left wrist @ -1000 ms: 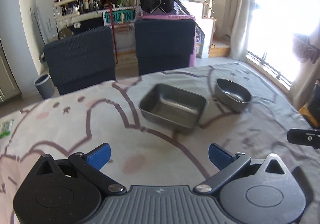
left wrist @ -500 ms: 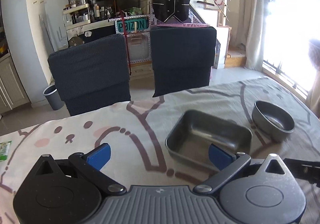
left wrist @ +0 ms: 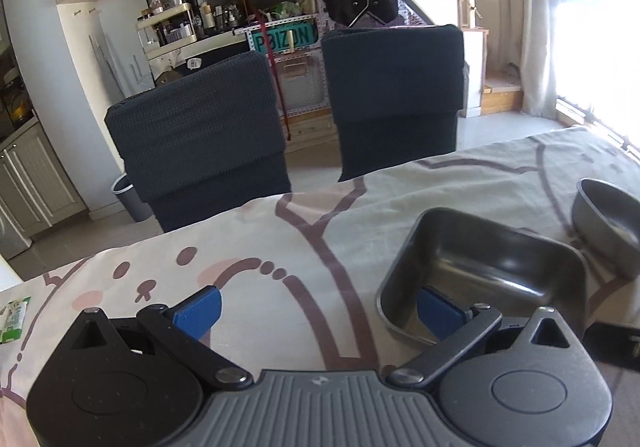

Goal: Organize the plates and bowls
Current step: 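Move both tools to the walls of the second steel square tray, then close both tools on opposite walls of the second steel tray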

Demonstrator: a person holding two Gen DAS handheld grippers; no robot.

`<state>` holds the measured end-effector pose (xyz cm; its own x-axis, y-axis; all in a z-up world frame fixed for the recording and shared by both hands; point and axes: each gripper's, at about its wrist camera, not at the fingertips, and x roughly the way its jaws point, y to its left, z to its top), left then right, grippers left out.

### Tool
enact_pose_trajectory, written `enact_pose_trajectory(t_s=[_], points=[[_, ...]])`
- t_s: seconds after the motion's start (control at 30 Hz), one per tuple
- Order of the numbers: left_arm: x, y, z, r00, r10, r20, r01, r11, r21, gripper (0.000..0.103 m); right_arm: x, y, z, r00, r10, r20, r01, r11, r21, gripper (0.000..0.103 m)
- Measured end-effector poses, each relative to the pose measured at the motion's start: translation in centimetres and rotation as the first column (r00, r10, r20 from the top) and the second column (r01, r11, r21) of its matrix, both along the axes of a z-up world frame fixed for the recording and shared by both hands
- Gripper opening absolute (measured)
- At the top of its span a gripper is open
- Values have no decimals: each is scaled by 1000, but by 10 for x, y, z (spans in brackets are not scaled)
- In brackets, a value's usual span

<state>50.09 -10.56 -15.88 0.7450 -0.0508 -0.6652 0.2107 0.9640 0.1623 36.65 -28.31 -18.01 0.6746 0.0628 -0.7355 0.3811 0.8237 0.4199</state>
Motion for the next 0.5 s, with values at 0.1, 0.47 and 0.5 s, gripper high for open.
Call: enact_pose_trajectory(t_s=[0.1,0.47,0.5], points=[[1,1,-4,1000,8,2,-8,1000,9,103,6,6,-6,999,18,-28,-18,1000,-15,103],[-5,0,-15,1000,0,10,-1,997,83,102,3,-3,-11,998,-21,-58,16,996,-89,103],[-6,0,-15,1000,-4,8,4,996,85,102,2,-3,-11,998,-20,-58,15,996,-90,103]])
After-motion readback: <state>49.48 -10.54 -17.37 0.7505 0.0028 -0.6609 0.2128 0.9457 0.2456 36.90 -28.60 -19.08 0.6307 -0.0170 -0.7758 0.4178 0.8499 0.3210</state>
